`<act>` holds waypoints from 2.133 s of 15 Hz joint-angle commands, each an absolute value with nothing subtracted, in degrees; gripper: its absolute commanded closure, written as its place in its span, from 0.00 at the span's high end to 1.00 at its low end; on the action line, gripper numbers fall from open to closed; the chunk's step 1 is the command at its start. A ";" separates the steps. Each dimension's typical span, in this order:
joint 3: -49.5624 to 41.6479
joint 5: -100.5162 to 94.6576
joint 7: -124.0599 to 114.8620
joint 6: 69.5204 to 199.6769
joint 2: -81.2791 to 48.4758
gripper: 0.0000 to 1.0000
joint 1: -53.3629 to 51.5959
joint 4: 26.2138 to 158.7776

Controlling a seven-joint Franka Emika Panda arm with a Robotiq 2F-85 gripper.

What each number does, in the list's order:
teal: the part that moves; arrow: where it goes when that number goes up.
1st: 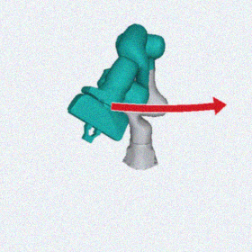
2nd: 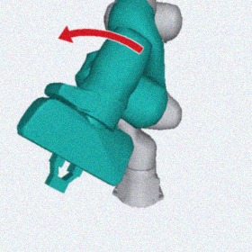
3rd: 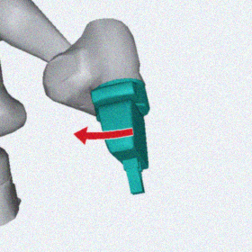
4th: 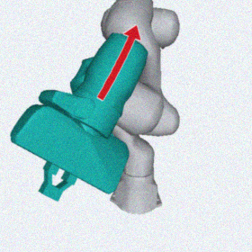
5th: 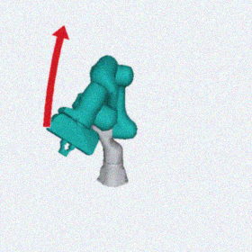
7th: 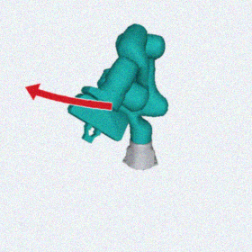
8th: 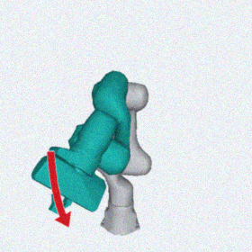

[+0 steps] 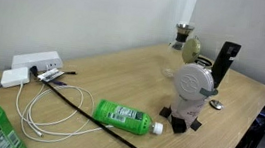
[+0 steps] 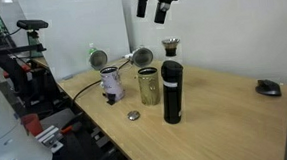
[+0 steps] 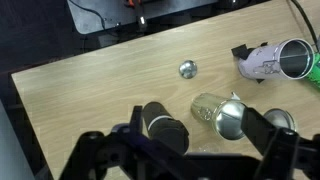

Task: Move the clear bottle to the left

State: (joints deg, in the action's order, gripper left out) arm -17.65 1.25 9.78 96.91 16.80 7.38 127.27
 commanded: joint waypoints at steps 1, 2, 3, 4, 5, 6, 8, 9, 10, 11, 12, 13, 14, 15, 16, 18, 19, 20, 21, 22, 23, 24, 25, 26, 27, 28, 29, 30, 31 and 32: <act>-16.33 1.61 10.14 96.80 16.62 1.00 8.90 127.16; -16.32 1.61 10.14 96.80 16.62 1.00 8.90 127.16; -16.33 1.61 10.13 96.80 16.62 1.00 8.90 127.16; -16.33 1.60 10.13 96.80 16.62 1.00 8.90 127.16; -16.33 1.60 10.13 96.80 16.62 1.00 8.90 127.16; -16.33 1.60 10.13 96.80 16.62 1.00 8.90 127.16; -16.33 1.60 10.13 96.80 16.62 1.00 8.90 127.16; -16.10 1.83 10.07 97.26 16.05 1.00 8.60 126.88; -15.46 2.07 9.41 99.36 15.40 1.00 8.19 126.59; -14.76 2.30 9.14 101.06 14.87 1.00 7.78 126.27; -13.71 3.01 8.82 103.58 13.61 1.00 7.06 125.43; -12.66 3.49 8.66 105.99 12.51 1.00 6.49 124.84; -11.52 4.37 8.19 108.65 10.94 1.00 5.68 123.95; -10.49 4.74 7.96 111.42 9.50 1.00 5.05 123.24; -9.40 5.20 7.56 114.26 7.57 1.00 4.33 122.00; -7.60 5.04 7.01 119.28 4.22 1.00 3.36 119.79; -6.79 4.72 6.62 121.36 2.18 1.00 2.97 118.57; -5.88 4.69 6.17 123.45 0.89 1.00 2.47 117.74; -5.29 4.48 5.57 125.19 -0.79 1.00 2.30 116.78; -4.80 4.70 4.65 125.96 -2.53 1.00 2.15 115.65; -4.46 5.21 4.77 127.27 -3.75 1.00 2.13 115.01; -4.14 5.71 4.75 127.41 -5.00 1.00 2.19 114.23; -3.98 6.21 5.22 127.44 -6.09 1.00 2.34 113.64; -3.95 6.20 5.34 127.67 -6.84 1.00 2.48 113.51; -3.98 6.22 5.33 127.72 -7.70 1.00 2.64 113.05; -4.02 6.72 5.72 127.94 -8.24 1.00 2.96 112.97; -3.95 7.59 6.32 127.75 -8.69 1.00 3.30 112.83; -3.82 8.84 7.32 127.59 -9.08 1.00 3.68 112.78; -3.71 10.29 8.32 127.45 -9.41 1.00 4.06 112.88; -3.81 12.06 9.68 127.43 -9.94 1.00 4.69 113.05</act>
State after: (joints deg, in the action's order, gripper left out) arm -4.62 7.66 5.96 127.73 -8.59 2.69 113.71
